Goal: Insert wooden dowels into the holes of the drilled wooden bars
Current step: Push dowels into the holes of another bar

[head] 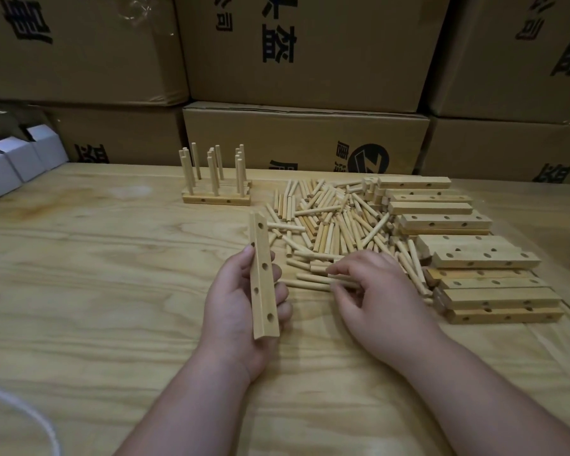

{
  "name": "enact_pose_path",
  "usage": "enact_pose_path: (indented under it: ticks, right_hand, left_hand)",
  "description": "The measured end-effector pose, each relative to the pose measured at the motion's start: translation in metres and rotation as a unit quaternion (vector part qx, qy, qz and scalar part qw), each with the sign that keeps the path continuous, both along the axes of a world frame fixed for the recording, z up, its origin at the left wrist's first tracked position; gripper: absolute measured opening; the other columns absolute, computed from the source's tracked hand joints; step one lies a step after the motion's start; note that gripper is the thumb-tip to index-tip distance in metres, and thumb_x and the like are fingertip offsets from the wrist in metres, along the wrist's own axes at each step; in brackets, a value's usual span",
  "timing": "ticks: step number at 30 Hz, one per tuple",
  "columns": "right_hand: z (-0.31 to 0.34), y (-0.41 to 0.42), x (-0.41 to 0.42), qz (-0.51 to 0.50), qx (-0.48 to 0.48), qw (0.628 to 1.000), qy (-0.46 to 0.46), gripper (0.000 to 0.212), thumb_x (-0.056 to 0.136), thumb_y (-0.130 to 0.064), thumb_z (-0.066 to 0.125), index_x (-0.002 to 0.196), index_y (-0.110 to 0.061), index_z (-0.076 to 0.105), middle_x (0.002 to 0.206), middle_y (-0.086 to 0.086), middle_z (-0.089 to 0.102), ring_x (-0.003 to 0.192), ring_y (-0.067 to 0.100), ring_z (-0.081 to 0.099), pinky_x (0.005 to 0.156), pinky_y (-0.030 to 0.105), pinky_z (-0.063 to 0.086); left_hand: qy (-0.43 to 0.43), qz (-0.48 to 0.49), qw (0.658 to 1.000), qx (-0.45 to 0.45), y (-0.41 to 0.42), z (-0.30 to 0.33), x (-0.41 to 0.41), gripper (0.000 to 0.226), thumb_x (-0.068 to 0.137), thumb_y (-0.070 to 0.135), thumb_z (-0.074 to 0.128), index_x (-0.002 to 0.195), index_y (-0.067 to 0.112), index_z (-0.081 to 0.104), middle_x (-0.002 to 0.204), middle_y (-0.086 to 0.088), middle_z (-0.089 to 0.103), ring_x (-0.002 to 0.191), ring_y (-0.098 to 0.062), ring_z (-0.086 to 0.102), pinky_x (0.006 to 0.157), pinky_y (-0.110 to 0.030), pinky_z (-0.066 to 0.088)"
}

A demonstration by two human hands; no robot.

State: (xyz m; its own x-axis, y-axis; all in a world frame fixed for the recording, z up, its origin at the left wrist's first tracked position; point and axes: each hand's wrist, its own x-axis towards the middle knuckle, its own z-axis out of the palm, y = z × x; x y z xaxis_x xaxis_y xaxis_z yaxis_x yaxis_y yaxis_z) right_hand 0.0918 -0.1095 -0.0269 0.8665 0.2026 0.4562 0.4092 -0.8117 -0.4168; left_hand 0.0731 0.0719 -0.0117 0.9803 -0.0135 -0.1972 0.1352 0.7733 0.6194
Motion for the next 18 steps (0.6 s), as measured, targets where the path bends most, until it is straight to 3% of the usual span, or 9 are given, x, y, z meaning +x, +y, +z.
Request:
enact_pose_path:
  ticks: [3,6,11,18]
  right_hand:
    - [-0.0042,0.0021,-0.0006,-0.048,-0.064,0.996,0.024,0.042,0.09,-0.045,0.062,0.131,-0.042,0.055,0.128,-0.019,0.048,0.122,0.007,0.035,0.106,0.035,0.034]
    - [-0.0072,0.0008,0.0012,-0.093,-0.096,0.99,0.048,0.053,0.091,-0.051,0.059,0.14,-0.042,0.044,0.138,-0.018,0.043,0.126,0.011,0.028,0.107,0.037,0.025]
    - [-0.0057,-0.0007,0.0036,-0.115,-0.115,0.986,0.042,0.049,0.093,-0.036,0.061,0.141,-0.038,0.049,0.127,-0.017,0.048,0.116,0.011,0.031,0.088,0.032,0.017]
    - [-0.0026,-0.0031,0.0048,-0.149,-0.138,0.978,0.042,0.031,0.093,-0.04,0.061,0.125,-0.039,0.06,0.106,-0.017,0.044,0.109,0.012,0.034,0.079,0.032,0.01]
  left_hand:
    - [0.007,0.004,1.0,0.001,0.0,0.0006,-0.0006,0.024,0.094,0.035,0.054,0.081,0.015,0.061,0.061,0.003,0.042,0.043,-0.009,0.033,0.035,-0.019,0.023]
    - [0.012,0.005,1.0,0.004,0.0,0.0005,-0.0011,0.025,0.095,0.034,0.053,0.081,0.015,0.062,0.061,0.003,0.044,0.043,-0.009,0.034,0.035,-0.019,0.024]
    - [0.013,0.006,1.0,0.009,0.0001,0.0016,-0.0023,0.027,0.095,0.034,0.053,0.08,0.015,0.064,0.064,0.001,0.045,0.045,-0.01,0.035,0.036,-0.019,0.025]
    - [0.018,0.008,1.0,0.012,0.0008,0.0008,-0.0023,0.026,0.095,0.035,0.056,0.084,0.013,0.065,0.064,0.001,0.047,0.046,-0.01,0.037,0.035,-0.021,0.027]
